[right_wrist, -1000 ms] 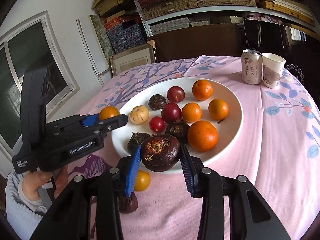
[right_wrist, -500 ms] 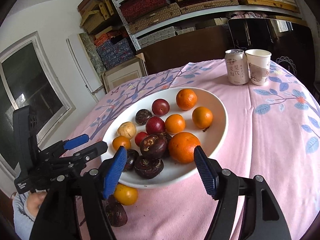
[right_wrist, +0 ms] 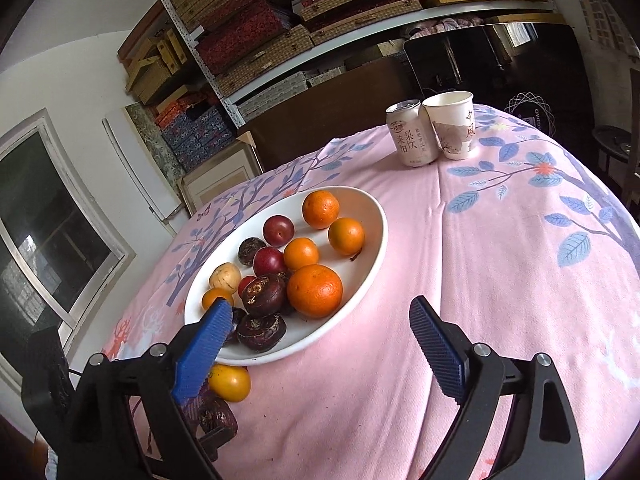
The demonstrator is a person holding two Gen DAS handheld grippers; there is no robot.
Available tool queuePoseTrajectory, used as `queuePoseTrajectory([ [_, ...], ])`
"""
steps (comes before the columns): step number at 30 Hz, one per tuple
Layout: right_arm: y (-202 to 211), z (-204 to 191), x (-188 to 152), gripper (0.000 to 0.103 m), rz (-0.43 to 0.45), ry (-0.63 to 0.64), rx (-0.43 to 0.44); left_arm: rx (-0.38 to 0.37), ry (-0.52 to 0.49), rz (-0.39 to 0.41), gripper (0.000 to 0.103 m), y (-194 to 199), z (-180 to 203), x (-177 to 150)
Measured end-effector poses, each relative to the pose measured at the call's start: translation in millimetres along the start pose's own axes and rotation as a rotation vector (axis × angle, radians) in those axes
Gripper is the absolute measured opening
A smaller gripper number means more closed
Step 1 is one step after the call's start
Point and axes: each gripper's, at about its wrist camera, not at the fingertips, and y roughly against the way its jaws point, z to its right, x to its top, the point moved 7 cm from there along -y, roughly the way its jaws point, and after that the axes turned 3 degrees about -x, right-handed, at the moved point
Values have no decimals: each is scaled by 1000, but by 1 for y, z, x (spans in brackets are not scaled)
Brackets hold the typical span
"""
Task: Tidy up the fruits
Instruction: 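Grasp the last dark purple fruit with the left tool while the right tool approaches the yellow tangerine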
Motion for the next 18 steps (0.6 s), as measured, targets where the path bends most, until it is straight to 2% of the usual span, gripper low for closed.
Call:
queuePoseTrajectory([
  [4,0,-2,-1,93,-9,-4,7,-24,27,-16,92,-4,-2,-2],
  [9,-2,-4,-3,95,-22,-7,9,-71,43,-46,69,-11,-1,-4],
  [13,-2,-4,-3,95,-23,-8,9,-96,29,-49,64,-12,5,-5],
  [15,-2,-4,-3,95,-27,-7,11,-118,17,-63,52,-14,10,-6],
  [18,-3,-5,-5,95,-34,-4,10,-132,8,-82,50,-18,14,-8],
])
